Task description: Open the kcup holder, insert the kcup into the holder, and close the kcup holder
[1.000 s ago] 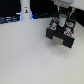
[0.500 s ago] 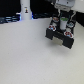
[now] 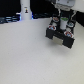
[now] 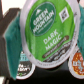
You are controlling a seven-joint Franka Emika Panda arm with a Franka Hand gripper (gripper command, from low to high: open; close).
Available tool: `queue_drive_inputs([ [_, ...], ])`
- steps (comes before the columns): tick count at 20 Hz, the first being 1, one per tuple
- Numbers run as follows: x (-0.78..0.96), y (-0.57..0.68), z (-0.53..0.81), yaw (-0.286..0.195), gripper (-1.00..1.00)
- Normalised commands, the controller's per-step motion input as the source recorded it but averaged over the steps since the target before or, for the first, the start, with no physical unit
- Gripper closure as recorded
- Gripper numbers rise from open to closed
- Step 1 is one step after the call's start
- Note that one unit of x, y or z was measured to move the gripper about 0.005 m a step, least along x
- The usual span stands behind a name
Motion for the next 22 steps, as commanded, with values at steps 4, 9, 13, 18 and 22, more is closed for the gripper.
queue_drive_inputs([
  [4,-0.18,-0.08,0.23,-0.009,1.0],
  [9,-0.12,-0.05,0.0,-0.005,1.0],
  [13,-0.1,-0.08,-0.07,0.0,1.0],
  [18,-0.09,-0.06,-0.09,0.0,1.0],
  [22,-0.2,-0.11,-0.12,0.0,1.0],
])
